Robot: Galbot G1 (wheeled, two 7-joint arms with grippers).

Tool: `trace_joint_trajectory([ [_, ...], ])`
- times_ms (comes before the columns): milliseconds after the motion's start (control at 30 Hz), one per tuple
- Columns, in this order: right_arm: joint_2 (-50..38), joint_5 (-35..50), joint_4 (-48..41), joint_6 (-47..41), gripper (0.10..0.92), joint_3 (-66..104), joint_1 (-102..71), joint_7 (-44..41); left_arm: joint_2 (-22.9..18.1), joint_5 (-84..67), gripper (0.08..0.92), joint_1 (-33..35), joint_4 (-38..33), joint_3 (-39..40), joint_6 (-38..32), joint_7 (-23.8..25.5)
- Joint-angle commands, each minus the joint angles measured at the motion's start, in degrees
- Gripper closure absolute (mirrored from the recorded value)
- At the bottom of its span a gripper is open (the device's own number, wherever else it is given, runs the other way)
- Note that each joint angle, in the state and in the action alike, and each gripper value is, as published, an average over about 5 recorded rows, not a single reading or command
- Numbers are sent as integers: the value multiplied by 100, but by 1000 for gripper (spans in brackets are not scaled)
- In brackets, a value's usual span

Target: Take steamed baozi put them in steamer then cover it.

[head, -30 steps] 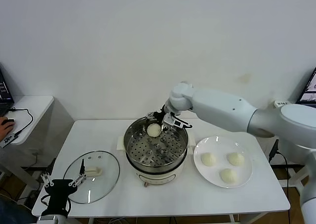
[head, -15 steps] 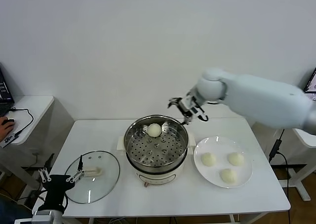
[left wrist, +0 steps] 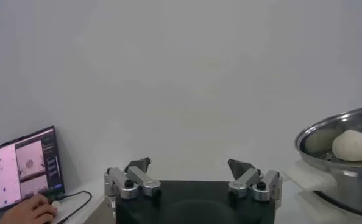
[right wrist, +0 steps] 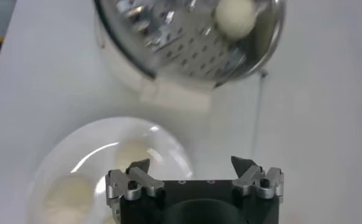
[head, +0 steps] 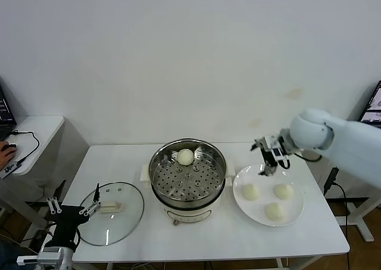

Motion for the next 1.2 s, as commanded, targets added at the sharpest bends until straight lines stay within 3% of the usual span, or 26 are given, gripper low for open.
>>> trace_joint_trajectory([
  [33,-62,-439,-421,-117,203,685,-1431,-4,77,-24,177,-78,60,-3,20,2],
  [667,1533,-1168,-2097,426,203,1173,-2022,-157,-22,22,177,-57,153,-48,-7,18],
  [1200,1835,-1272,-2659,488,205,1402,-2217,-69,-119,121,177,20,181,-80,-91,9],
])
